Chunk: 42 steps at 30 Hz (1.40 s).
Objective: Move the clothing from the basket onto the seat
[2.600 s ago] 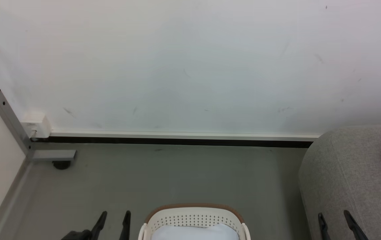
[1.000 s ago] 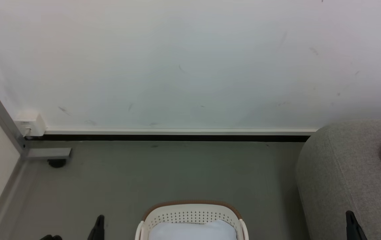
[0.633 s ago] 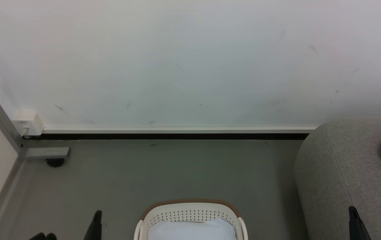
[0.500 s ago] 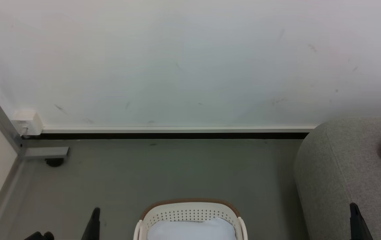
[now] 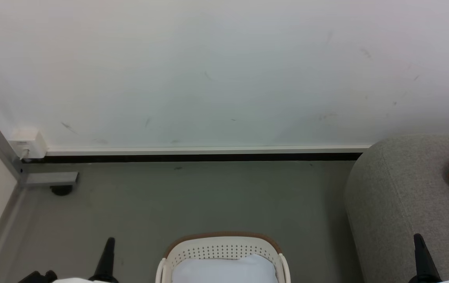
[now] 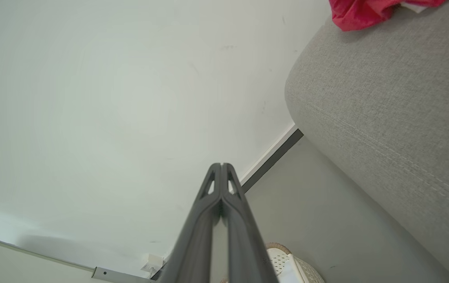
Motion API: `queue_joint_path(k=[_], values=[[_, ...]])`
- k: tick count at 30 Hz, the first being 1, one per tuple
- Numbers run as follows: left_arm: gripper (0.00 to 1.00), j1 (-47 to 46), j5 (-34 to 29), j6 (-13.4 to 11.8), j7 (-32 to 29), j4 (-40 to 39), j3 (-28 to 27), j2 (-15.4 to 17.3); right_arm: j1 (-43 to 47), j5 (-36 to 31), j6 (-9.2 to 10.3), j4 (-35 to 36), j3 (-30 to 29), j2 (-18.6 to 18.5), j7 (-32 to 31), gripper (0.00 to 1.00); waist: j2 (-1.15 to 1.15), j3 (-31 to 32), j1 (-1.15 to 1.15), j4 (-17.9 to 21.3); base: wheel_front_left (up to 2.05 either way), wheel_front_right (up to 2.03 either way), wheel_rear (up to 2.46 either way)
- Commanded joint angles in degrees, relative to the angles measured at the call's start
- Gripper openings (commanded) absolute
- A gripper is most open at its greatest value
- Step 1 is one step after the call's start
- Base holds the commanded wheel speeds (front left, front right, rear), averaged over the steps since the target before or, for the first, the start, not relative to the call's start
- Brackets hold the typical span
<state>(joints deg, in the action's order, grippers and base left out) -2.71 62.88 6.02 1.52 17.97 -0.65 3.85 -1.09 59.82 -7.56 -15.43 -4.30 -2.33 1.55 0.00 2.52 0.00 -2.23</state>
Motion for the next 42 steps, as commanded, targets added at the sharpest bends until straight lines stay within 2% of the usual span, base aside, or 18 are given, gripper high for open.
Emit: queue_joint_path(k=[1, 42], values=[[0.0, -1.34, 1.95, 0.31, -0.43, -0.83, -0.51, 0.03, -1.35, 1.69, 0.07, 0.71, -0.35, -0.59, -0.42, 0.0, 0.0, -0.06, 0.0, 0.05, 0.0, 0.0, 0.0], [0.0, -3.17, 21.58, 1.19, -6.02, -3.13, -4.46, -0.65, -4.28, 23.72, 0.11, 1.34, -1.77, -0.71, -5.97, 0.0, 0.0, -1.77, 0.0, 1.47, 0.0, 0.0, 0.0]])
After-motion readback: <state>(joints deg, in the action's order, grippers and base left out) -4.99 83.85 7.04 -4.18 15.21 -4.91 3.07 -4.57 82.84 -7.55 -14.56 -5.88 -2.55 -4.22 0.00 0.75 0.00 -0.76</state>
